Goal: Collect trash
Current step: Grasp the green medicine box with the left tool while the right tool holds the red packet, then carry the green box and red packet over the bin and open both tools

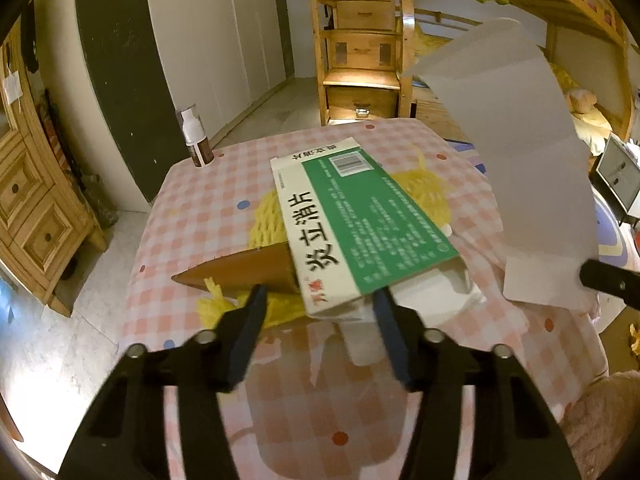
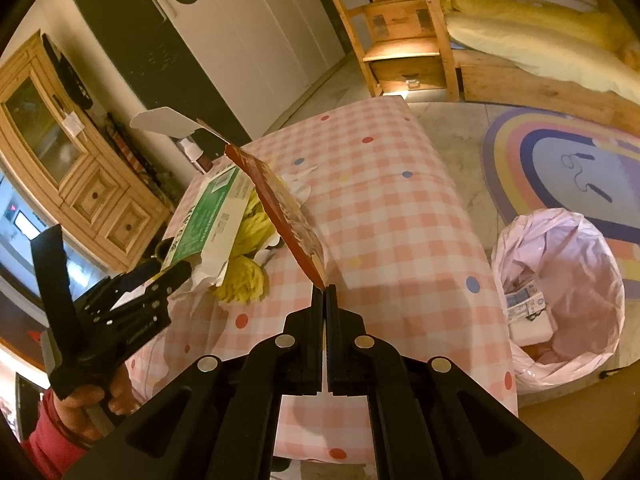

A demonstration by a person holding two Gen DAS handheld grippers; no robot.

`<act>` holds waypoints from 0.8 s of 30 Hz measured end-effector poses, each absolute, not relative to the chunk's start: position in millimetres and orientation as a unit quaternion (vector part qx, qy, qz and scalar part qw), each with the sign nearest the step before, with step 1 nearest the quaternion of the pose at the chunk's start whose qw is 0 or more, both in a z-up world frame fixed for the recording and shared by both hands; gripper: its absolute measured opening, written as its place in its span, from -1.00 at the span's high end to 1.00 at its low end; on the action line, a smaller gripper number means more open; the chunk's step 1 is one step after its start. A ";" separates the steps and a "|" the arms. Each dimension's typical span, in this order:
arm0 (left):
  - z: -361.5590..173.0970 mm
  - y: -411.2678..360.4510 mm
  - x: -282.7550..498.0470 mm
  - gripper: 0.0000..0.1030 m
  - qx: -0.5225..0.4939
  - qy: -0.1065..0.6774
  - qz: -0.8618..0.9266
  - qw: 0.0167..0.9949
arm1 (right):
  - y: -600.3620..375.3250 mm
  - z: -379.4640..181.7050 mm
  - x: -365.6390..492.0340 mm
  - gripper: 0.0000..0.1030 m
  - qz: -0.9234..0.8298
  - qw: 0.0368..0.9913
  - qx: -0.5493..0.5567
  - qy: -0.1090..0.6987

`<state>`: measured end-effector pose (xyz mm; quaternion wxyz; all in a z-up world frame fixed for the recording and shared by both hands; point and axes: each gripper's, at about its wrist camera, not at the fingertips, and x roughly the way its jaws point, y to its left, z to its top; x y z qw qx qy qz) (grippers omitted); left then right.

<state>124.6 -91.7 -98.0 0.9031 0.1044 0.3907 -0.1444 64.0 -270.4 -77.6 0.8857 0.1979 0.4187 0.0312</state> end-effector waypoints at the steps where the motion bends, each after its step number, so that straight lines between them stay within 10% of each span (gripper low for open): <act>1: -98.8 -90.7 126.8 0.28 0.101 0.394 -0.145 0.902 | -270.4 -77.6 63.8 0.99 0.031 0.886 0.198 0.419; 3: -100.1 -88.6 129.5 0.55 0.094 0.397 -0.146 0.901 | -270.3 -77.6 64.0 0.99 0.031 0.886 0.198 0.419; 24: -29.3 -82.2 84.3 0.62 0.038 0.298 -0.181 0.936 | -295.7 -38.8 27.2 0.99 -0.014 0.909 0.217 0.356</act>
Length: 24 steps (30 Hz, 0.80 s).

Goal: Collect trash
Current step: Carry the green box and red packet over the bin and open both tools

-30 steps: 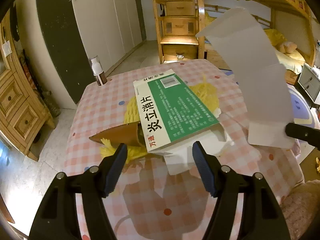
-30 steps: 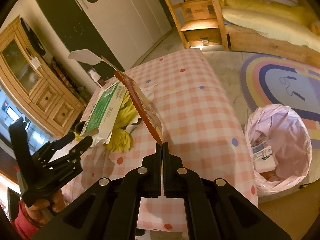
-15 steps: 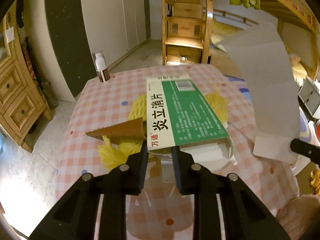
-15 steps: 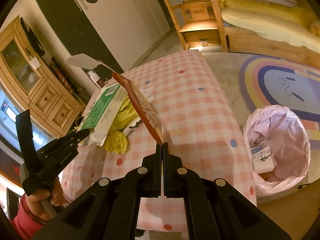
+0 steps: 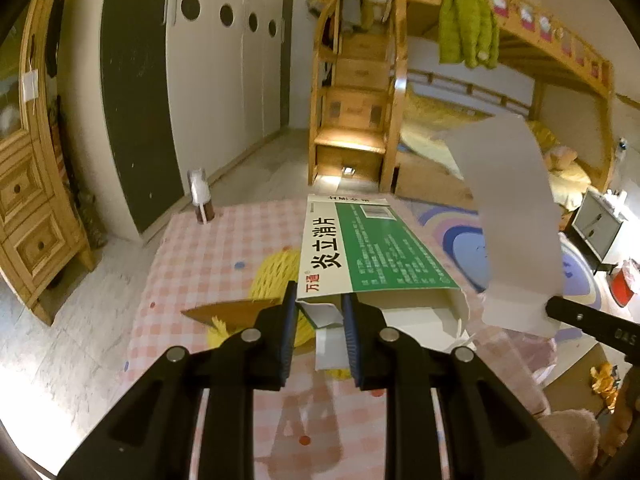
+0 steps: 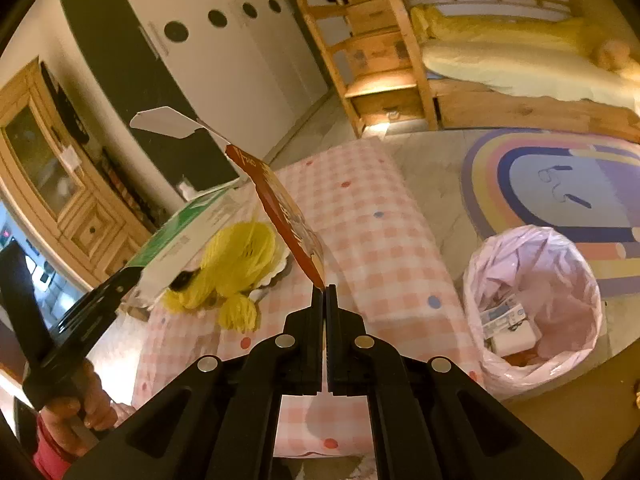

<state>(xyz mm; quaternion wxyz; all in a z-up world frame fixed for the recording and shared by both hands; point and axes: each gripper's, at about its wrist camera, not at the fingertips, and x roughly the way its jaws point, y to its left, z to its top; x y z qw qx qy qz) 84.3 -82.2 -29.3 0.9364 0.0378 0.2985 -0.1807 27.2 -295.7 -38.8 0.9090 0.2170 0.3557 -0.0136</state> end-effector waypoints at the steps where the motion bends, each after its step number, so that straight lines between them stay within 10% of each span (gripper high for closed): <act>1: -24.4 -82.9 79.3 0.62 0.034 0.291 -0.186 0.938 | -298.0 -36.5 23.7 0.99 -0.016 0.910 0.218 0.353; 24: -49.8 -238.1 32.5 0.62 0.105 0.289 -0.345 0.887 | -419.4 -68.0 -68.4 0.99 -0.179 0.877 0.291 0.337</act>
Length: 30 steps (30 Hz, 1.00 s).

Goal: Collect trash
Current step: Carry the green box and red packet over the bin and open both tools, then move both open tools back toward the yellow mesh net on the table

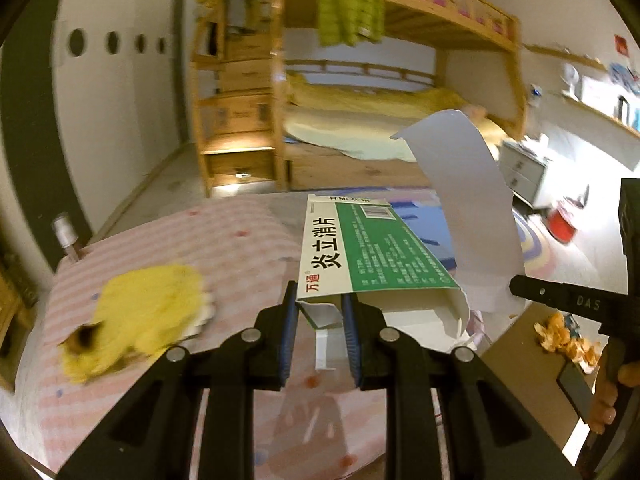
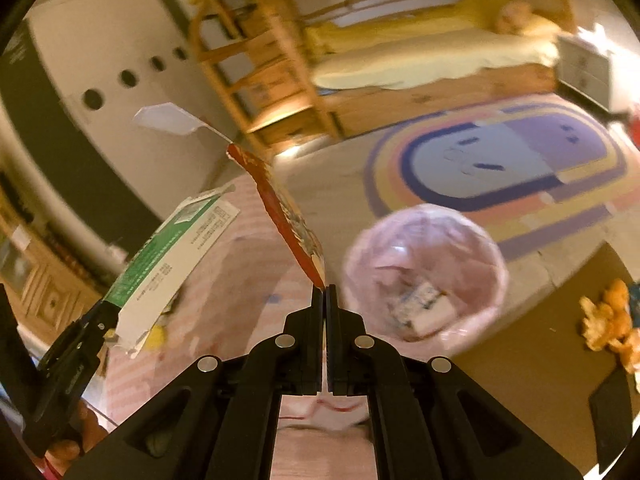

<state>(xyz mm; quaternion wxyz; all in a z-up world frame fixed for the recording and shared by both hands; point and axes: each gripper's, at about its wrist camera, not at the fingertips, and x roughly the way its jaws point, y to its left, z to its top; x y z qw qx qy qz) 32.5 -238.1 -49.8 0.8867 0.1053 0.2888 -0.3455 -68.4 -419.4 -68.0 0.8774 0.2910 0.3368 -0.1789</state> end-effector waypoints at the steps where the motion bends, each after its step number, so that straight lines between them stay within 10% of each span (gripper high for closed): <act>1: -52.1 -246.1 33.1 0.62 0.109 0.290 -0.352 0.883 | -425.9 -72.6 -71.3 0.99 -0.187 0.873 0.295 0.340; 17: -97.3 -358.0 58.6 0.59 0.151 0.325 -0.404 0.842 | -505.6 -130.0 -55.9 0.89 -0.254 0.828 0.350 0.358; 21: -106.5 -367.9 63.9 -0.05 0.162 0.331 -0.402 0.838 | -515.2 -139.3 -50.0 0.55 -0.261 0.820 0.362 0.360; 30: -109.0 -332.0 77.3 -0.05 0.146 0.350 -0.366 0.850 | -497.6 -131.4 -51.2 0.46 -0.240 0.827 0.358 0.361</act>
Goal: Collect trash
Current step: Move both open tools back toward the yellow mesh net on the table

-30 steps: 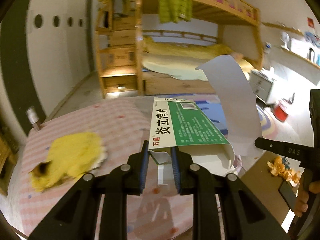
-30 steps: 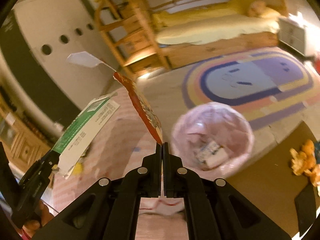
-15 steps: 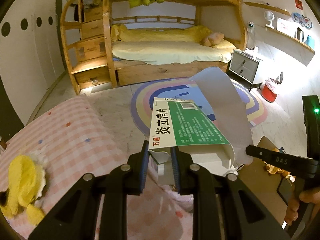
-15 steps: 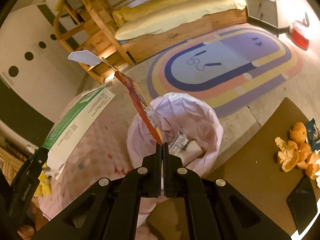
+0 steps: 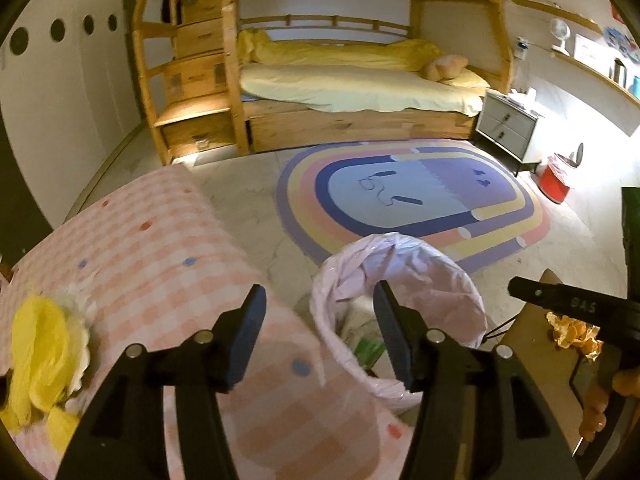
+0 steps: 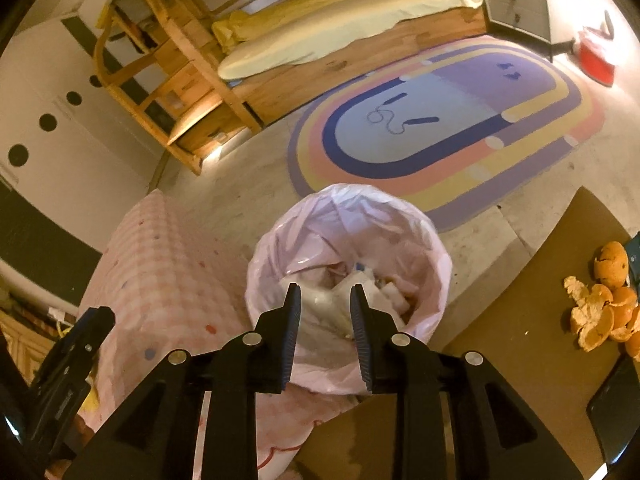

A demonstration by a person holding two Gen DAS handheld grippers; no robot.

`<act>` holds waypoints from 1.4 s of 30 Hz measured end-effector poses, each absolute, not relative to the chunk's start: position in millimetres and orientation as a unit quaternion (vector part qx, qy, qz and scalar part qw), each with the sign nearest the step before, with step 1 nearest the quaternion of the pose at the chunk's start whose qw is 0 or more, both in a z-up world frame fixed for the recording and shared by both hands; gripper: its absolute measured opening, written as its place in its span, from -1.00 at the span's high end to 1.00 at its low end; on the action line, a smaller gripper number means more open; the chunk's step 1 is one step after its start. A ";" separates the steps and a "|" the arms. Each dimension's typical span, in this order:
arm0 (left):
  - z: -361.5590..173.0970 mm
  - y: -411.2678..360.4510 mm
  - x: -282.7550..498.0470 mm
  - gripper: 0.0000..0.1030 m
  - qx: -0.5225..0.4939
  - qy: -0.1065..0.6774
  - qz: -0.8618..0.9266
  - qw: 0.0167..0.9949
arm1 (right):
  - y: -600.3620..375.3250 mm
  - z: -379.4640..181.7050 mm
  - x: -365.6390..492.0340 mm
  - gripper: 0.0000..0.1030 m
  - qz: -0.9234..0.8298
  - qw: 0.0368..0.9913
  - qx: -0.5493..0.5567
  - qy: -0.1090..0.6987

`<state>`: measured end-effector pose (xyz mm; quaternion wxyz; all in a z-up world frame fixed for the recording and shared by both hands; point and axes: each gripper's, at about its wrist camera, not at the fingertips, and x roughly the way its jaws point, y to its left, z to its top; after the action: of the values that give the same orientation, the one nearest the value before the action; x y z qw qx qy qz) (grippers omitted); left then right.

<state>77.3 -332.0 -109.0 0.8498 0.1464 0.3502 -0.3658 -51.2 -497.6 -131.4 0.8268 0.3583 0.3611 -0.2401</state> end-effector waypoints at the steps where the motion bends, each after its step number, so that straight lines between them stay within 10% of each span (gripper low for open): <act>1: -106.5 -325.5 77.1 -0.05 0.144 0.350 -0.361 0.853 | -492.3 -126.3 -51.6 0.46 -0.236 0.830 0.354 0.360; 20: -61.5 -155.6 53.5 -0.17 0.081 0.338 -0.253 0.903 | -349.8 -48.3 -6.2 0.45 -0.103 0.893 0.245 0.362; 42: -80.0 6.9 91.5 -0.49 0.001 0.379 -0.088 0.921 | -225.3 -67.1 94.9 -0.03 0.017 0.906 0.110 0.409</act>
<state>91.5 6.9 -80.0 0.9211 0.0009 0.3792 -0.0880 94.9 -225.3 -67.1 0.9057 0.1100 0.4091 0.0166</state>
